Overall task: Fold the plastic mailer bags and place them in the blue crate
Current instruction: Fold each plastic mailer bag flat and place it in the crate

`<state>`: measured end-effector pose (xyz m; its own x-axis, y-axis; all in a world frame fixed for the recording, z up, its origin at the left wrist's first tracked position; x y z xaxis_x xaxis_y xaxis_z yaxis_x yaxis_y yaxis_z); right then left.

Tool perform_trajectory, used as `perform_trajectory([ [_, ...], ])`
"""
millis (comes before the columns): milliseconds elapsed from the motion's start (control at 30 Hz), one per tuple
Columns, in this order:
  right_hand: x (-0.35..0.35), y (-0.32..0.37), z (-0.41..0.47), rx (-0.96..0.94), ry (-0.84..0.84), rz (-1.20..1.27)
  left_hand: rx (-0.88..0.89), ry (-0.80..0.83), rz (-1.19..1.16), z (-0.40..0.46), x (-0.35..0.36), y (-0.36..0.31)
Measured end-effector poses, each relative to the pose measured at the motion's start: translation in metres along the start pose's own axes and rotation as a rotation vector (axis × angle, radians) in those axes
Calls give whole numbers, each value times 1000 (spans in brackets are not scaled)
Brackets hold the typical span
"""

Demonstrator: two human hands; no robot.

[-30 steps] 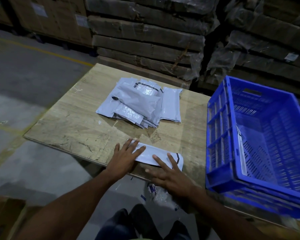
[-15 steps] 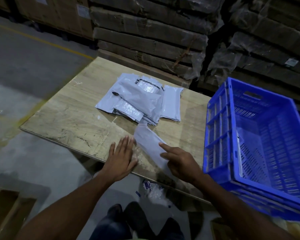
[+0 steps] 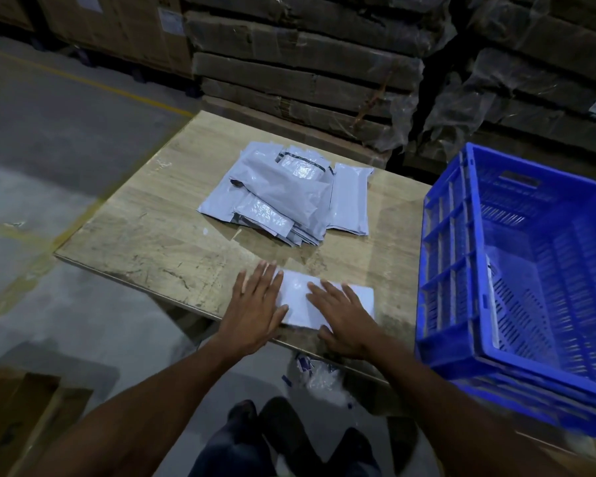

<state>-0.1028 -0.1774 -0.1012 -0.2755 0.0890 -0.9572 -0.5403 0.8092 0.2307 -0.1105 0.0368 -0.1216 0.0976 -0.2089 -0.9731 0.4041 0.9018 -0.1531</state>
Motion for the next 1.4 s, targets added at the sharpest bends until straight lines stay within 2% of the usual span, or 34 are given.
perform_trajectory([
  [67, 0, 9, 0, 13, -17, 156, 119, -62, -5, 12, -4, -17],
  [133, 3, 13, 0, 103, -117, 256, 181, -67, -20, 21, -1, -34],
  [200, 6, 12, -2, 183, -203, 242, 161, -12, -32, 25, 5, -43],
  [300, 7, 3, -3, 172, -259, 99, 97, 85, -40, 23, 14, -46],
  [500, 11, -15, 1, 202, -119, -101, 117, 96, 21, 21, 19, -39],
  [800, 17, -17, 0, 257, -90, -67, 135, 116, 49, 23, 22, -36],
  [967, 9, 10, -8, 361, -79, 30, 212, 177, 45, 26, 12, -22],
  [1100, 3, 7, -12, 508, -97, 99, 276, 120, 92, 34, 6, -28],
  [1200, 3, -17, -18, 549, -5, 51, 239, 113, 58, 50, 6, -55],
  [1267, 7, -22, -21, 512, 38, 48, 192, 176, 19, 55, 15, -69],
  [1333, 12, -20, -23, 505, 22, 37, 136, 230, 16, 53, 25, -71],
  [1400, 16, -19, -24, 514, -56, 1, 109, 211, 47, 51, 29, -71],
])
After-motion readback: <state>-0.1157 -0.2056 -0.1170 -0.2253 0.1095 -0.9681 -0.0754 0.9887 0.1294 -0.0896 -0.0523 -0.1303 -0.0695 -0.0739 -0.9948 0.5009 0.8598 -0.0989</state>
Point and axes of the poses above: each hand's wrist, its own z-axis towards the middle knuckle, its own x-axis out of the palm, y = z × x, the point moved 4 cm from there along z, towards the middle knuckle, and after that the axes turned 3 degrees about x, right-handed, at the moved point
